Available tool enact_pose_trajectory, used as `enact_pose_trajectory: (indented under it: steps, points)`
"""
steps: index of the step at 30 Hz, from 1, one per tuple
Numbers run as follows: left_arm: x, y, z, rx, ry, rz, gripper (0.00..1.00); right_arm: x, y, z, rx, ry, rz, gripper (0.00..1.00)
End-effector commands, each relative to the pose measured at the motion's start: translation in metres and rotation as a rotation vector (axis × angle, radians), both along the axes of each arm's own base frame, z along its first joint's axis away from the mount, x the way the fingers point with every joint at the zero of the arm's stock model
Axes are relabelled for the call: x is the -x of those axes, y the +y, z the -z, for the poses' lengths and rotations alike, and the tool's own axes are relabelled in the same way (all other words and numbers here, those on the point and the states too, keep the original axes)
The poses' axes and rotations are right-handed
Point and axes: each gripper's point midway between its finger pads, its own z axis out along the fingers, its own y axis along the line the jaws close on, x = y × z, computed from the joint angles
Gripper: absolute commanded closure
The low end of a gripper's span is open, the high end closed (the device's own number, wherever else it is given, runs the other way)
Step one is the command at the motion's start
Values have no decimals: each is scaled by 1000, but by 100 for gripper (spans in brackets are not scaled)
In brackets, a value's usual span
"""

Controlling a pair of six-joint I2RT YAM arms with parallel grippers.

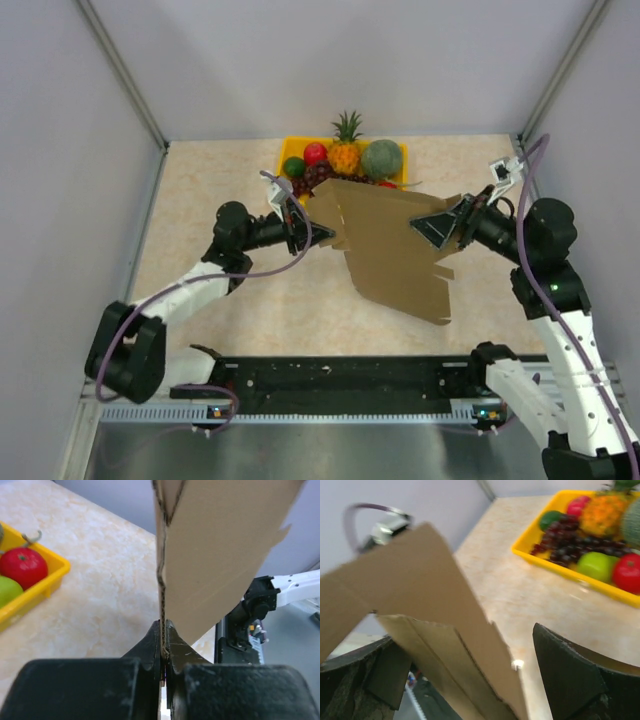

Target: Fold the paper box

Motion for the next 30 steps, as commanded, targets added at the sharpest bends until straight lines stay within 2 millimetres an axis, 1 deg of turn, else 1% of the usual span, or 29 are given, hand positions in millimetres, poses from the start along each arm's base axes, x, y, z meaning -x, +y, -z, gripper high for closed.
enact_pose_trajectory:
  steps: [1, 2, 3, 4, 5, 6, 7, 8, 9, 10, 11, 12, 13, 14, 15, 17, 18, 19, 20, 21, 22, 23, 24, 25, 26, 27, 28, 30]
  points:
    - [3, 17, 6, -231, -130, -84, 100, -20, -38, 29, 308, -21, 173, 1]
    - [6, 21, 15, -270, -87, -89, 100, -23, -40, 26, 329, -40, 175, 1]
    - [6, 22, 11, -282, -92, -95, 100, -23, -41, 20, 350, -70, 176, 1]
    - [7, 25, 11, -305, -97, -99, 100, -28, -49, 1, 398, -147, 216, 1]
    - [7, 27, 11, -319, -95, -113, 100, -27, -57, -2, 435, -154, 245, 1]
    - [8, 30, 10, -337, -82, -116, 100, -28, -64, -10, 470, -182, 281, 1]
    - [12, 33, 10, -354, -84, -116, 100, -28, -75, -29, 537, -254, 322, 1]
    - [14, 34, 6, -355, -97, -114, 100, -28, -78, -35, 565, -275, 323, 1]
    - [17, 35, 4, -363, -95, -111, 100, -24, -79, -37, 588, -277, 312, 1]
    - [19, 37, 1, -365, -111, -109, 100, -16, -74, -52, 598, -337, 273, 1]
    - [19, 37, -1, -365, -114, -112, 100, -13, -71, -55, 599, -353, 246, 1]
    - [22, 36, -4, -357, -119, -99, 100, -7, -65, -65, 586, -387, 214, 1]
    - [24, 38, -1, -372, -94, -96, 100, -1, -55, -70, 559, -407, 155, 1]
    - [26, 38, -1, -372, -90, -90, 100, -2, -50, -72, 541, -403, 126, 3]
    - [31, 37, -1, -364, -87, -65, 100, 1, -45, -81, 522, -416, 98, 4]
    - [33, 36, -4, -357, -130, -52, 100, 6, -24, -82, 446, -390, -29, 14]
    - [34, 37, -3, -360, -128, -47, 100, 0, -10, -76, 420, -356, -106, 18]
    - [37, 37, -3, -365, -150, -27, 100, 5, 1, -78, 404, -364, -166, 24]
    - [39, 37, 0, -376, -140, -17, 100, 4, 9, -76, 415, -371, -195, 26]
    - [41, 37, -2, -376, -152, -9, 100, 4, 29, -72, 428, -386, -272, 25]
    - [42, 37, -3, -375, -171, 1, 100, 2, 36, -68, 460, -433, -316, 22]
    - [44, 37, -4, -373, -179, 13, 100, 0, 45, -62, 464, -436, -368, 19]
    - [46, 37, -5, -375, -183, 24, 100, -1, 52, -64, 465, -452, -411, 18]
    - [48, 36, -5, -377, -195, 47, 100, -10, 65, -49, 482, -458, -499, 16]
    - [50, 36, -6, -381, -198, 58, 100, -10, 67, -41, 497, -440, -537, 16]
    - [52, 37, -6, -392, -188, 67, 100, -14, 71, -39, 512, -454, -553, 16]
    - [53, 38, -6, -397, -197, 77, 100, -22, 77, -28, 558, -479, -576, 16]
    - [56, 38, -8, -392, -211, 88, 100, -26, 82, -22, 603, -514, -588, 16]
